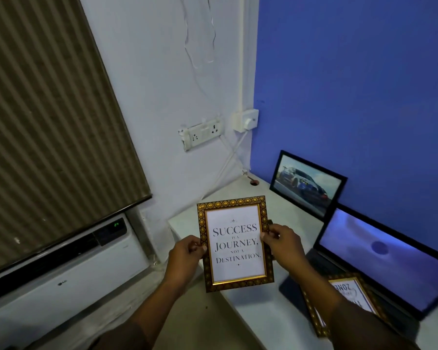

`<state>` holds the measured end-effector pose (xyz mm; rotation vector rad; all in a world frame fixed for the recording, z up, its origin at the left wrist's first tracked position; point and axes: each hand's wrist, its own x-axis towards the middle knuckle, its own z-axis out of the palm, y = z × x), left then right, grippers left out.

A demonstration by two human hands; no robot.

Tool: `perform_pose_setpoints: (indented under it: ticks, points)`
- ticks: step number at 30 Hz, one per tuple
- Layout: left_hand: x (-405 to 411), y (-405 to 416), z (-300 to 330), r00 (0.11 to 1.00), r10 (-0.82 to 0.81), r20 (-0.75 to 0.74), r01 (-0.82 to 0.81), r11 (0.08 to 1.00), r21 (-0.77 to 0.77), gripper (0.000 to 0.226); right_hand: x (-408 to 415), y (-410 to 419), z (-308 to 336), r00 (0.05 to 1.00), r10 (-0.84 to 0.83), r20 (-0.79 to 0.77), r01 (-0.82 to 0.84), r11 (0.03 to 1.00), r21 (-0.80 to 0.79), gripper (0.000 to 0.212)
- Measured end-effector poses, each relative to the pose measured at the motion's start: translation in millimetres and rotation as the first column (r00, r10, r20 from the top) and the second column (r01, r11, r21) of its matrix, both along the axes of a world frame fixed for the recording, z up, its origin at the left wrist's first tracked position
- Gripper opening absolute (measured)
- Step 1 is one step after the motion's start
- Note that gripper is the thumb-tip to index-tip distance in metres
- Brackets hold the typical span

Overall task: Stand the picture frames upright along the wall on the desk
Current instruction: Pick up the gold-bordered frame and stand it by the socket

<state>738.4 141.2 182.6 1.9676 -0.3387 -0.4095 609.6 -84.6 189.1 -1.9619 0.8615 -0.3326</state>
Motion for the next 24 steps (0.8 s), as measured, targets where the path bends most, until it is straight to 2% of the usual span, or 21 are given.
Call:
perform_pose_setpoints:
  ticks: [4,10,24]
  points:
    - [43,-27,-9,1.000,-0.016,-0.013,0.017,0.998,0.056,0.008,42,-33,-16,0.998,0.038,-0.039,-0.039,0.999,-0.017,0.018]
    - [92,-70,-17,0.999,-0.034,0.005,0.033,0.993,0.110,0.009,101,-85,-29,0.996,0.050,-0.070,-0.051,0.999,-0.017,0.021]
    - [195,-116,-51,0.998,-0.064,0.023,0.057,0.971,0.231,0.017,224,-128,-48,0.951,0.127,-0.282,-0.164,0.980,-0.112,0.036]
